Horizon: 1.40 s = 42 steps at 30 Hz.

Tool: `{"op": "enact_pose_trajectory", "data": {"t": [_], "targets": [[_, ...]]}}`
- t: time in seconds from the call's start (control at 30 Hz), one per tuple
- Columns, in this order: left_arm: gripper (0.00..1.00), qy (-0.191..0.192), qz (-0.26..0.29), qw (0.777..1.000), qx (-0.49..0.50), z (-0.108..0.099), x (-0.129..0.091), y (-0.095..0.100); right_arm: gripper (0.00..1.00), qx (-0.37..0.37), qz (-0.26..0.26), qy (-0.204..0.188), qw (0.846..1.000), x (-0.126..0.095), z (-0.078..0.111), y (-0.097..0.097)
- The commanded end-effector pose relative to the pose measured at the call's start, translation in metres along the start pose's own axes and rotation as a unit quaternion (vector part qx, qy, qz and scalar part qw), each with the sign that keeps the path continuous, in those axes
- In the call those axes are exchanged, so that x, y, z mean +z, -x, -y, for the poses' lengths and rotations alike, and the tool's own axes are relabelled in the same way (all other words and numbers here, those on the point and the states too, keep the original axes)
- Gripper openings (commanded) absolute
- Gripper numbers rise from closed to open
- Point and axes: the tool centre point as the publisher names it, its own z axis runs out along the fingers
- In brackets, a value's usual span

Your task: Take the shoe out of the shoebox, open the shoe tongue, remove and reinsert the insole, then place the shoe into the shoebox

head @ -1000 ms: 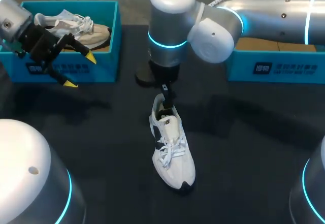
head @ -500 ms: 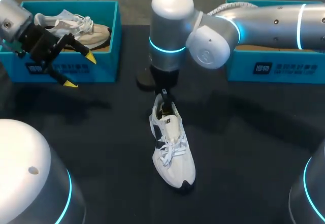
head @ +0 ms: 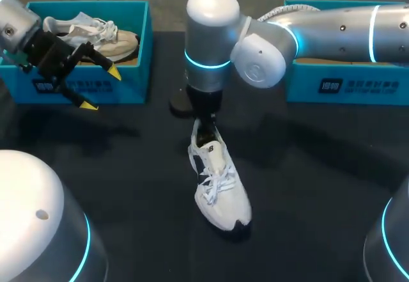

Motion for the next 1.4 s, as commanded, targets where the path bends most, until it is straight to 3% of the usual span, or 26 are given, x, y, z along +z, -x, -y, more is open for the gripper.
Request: {"op": "enact_pose_trajectory", "data": {"t": [0.03,0.27,0.3,0.37,0.63,0.87,1.4], "targets": [[1.0,0.002,-0.001,1.0,0.0,0.001,0.0,0.0,0.0,0.012,0.009,-0.012,1.0,-0.004,-0.004,-0.01],[1.0,0.002,-0.001,1.0,0.0,0.001,0.0,0.0,0.0,0.038,0.024,-0.027,0.999,-0.034,0.0,-0.021],[1.0,0.002,-0.001,1.0,0.0,0.001,0.0,0.0,0.0,0.05,0.03,-0.033,0.998,-0.05,0.005,-0.024],[1.0,0.002,-0.001,1.0,0.0,0.001,0.0,0.0,0.0,0.056,0.033,-0.038,0.997,-0.057,0.007,-0.025],[1.0,0.002,-0.001,1.0,0.0,0.001,0.0,0.0,0.0,0.074,0.065,-0.06,0.993,-0.128,0.022,-0.023],[1.0,0.002,-0.001,1.0,0.0,0.001,0.0,0.0,0.0,0.071,0.077,-0.061,0.993,-0.162,0.046,-0.003],[1.0,0.002,-0.001,1.0,0.0,0.001,0.0,0.0,0.0,0.04,0.098,-0.089,0.99,-0.256,0.127,0.066]]}}
